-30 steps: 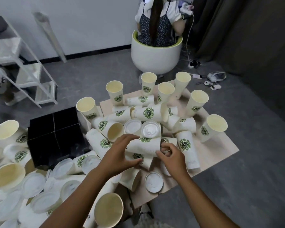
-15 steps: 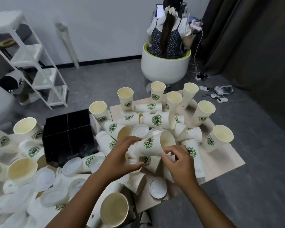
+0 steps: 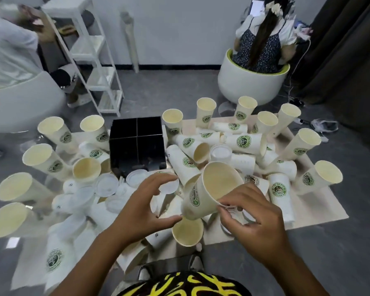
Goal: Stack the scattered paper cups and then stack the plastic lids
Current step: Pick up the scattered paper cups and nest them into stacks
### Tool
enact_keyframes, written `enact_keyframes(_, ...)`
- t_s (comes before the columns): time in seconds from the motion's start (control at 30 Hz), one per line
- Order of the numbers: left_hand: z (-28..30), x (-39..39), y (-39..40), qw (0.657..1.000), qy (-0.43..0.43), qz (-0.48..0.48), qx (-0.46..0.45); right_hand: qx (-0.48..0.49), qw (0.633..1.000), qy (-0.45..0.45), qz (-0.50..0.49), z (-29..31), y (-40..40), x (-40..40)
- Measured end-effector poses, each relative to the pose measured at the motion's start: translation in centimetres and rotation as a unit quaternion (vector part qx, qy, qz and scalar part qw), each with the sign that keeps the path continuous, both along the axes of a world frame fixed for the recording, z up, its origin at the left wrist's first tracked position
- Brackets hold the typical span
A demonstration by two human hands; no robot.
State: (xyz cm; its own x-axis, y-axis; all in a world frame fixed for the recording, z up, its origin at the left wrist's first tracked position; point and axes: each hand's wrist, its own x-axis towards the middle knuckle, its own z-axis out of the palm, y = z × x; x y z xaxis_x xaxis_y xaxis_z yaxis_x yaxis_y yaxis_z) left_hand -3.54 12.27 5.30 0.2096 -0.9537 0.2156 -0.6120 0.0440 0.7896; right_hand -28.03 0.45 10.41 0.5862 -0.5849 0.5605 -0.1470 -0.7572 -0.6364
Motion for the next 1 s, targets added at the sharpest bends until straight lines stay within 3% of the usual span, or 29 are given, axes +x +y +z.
enact_keyframes(0.37, -2.0, 0.8, 3.1, 0.999, 0.022, -0.012, 0.026, -0.047, 0.992, 0.101, 0.062, -7.9, 4.3, 1.9)
enact_keyframes(0.53, -3.2, 1.4, 3.6, 0.999, 0.013, -0.017, 0.048, -0.012, 0.978, 0.189, 0.092, -13.7, 4.4, 1.7)
enact_keyframes(0.63, -4.0, 1.6, 4.0, 0.998, 0.014, -0.017, 0.056, 0.037, 0.975, 0.193, 0.099, -15.8, 4.7, 1.3)
enact_keyframes(1.0, -5.0, 3.4, 7.6, 0.996, 0.025, 0.057, 0.066, 0.011, 0.970, 0.224, 0.090, -15.4, 4.3, 0.8)
